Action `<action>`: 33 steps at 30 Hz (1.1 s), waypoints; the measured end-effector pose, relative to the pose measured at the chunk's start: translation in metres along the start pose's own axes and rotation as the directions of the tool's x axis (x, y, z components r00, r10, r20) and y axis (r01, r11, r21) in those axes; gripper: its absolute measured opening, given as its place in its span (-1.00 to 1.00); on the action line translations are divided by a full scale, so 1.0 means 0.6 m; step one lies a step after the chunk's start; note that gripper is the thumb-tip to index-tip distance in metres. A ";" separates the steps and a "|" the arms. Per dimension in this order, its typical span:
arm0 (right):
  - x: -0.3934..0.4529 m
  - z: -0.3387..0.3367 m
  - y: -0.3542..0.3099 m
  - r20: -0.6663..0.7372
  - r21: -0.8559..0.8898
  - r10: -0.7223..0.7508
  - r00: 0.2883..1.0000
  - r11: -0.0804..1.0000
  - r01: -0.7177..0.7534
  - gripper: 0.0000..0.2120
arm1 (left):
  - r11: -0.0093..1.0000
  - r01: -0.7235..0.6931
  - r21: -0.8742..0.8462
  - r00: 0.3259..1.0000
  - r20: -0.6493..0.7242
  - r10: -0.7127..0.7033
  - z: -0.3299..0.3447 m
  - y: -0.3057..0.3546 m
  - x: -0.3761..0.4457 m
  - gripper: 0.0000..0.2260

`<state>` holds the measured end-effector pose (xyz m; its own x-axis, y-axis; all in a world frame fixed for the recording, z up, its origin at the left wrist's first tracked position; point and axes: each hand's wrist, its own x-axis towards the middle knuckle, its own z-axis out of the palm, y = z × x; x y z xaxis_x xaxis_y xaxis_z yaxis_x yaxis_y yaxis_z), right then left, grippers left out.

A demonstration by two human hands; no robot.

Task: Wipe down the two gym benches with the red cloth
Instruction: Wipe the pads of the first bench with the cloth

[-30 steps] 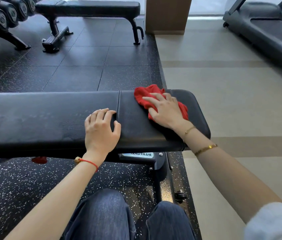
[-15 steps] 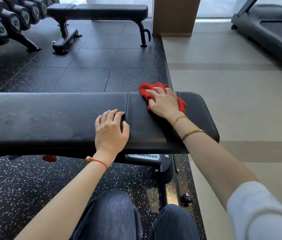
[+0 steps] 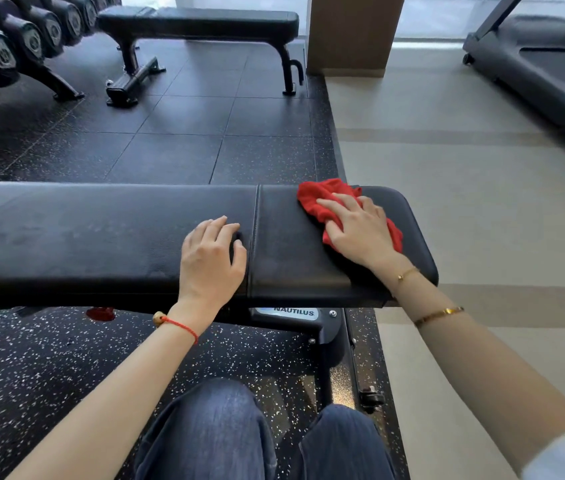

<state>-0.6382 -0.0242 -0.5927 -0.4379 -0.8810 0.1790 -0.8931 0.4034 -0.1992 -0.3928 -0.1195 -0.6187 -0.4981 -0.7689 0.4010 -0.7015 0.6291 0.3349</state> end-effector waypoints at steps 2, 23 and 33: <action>0.038 0.005 -0.013 0.025 -0.011 0.061 0.998 0.998 -0.060 -0.56 | 0.999 0.007 0.044 1.000 -0.022 -0.006 -0.003 -0.017 0.001 -0.72; -0.104 -0.008 -0.020 -0.048 -0.006 0.162 0.986 0.987 -0.162 -0.57 | 0.998 0.059 0.000 0.996 -0.065 -0.059 0.001 -0.017 -0.005 -0.69; -0.131 0.022 -0.156 -0.009 0.003 -0.088 0.996 0.996 0.088 -0.53 | 0.998 0.060 -0.008 0.997 -0.053 -0.060 -0.004 -0.016 -0.008 -0.68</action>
<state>-0.5189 0.0044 -0.6007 -0.3585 -0.9108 0.2049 -0.9278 0.3234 -0.1858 -0.3827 -0.1218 -0.6219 -0.4274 -0.7983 0.4244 -0.7262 0.5827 0.3647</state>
